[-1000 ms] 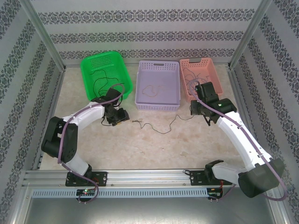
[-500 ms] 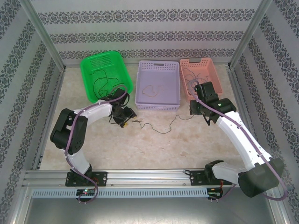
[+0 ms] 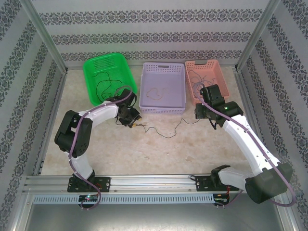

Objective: Untangle the cables

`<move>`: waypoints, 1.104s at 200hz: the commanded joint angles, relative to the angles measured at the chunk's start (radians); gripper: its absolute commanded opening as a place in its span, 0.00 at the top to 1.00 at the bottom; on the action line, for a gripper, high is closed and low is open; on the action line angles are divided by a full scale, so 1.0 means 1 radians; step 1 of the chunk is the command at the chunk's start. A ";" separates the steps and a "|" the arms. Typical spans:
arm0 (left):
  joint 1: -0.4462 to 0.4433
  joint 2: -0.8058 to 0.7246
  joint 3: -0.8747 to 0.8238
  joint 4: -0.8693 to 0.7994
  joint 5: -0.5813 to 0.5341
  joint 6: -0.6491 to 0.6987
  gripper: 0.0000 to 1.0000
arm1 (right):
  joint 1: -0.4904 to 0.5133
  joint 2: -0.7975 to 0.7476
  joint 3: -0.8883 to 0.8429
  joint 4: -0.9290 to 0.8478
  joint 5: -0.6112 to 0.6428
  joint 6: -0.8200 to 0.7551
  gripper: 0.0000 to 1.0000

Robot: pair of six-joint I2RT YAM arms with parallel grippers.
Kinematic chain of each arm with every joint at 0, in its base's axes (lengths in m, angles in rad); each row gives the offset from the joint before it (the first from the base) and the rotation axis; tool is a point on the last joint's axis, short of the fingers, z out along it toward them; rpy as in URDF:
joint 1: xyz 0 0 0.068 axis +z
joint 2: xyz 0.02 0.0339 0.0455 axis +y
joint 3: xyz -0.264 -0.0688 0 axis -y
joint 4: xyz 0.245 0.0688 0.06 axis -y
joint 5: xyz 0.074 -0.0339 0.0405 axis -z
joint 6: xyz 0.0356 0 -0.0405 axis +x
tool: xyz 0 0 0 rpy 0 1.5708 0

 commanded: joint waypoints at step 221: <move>-0.138 0.050 0.039 -0.065 -0.210 0.686 0.81 | 0.000 -0.011 -0.024 0.009 -0.032 0.027 1.00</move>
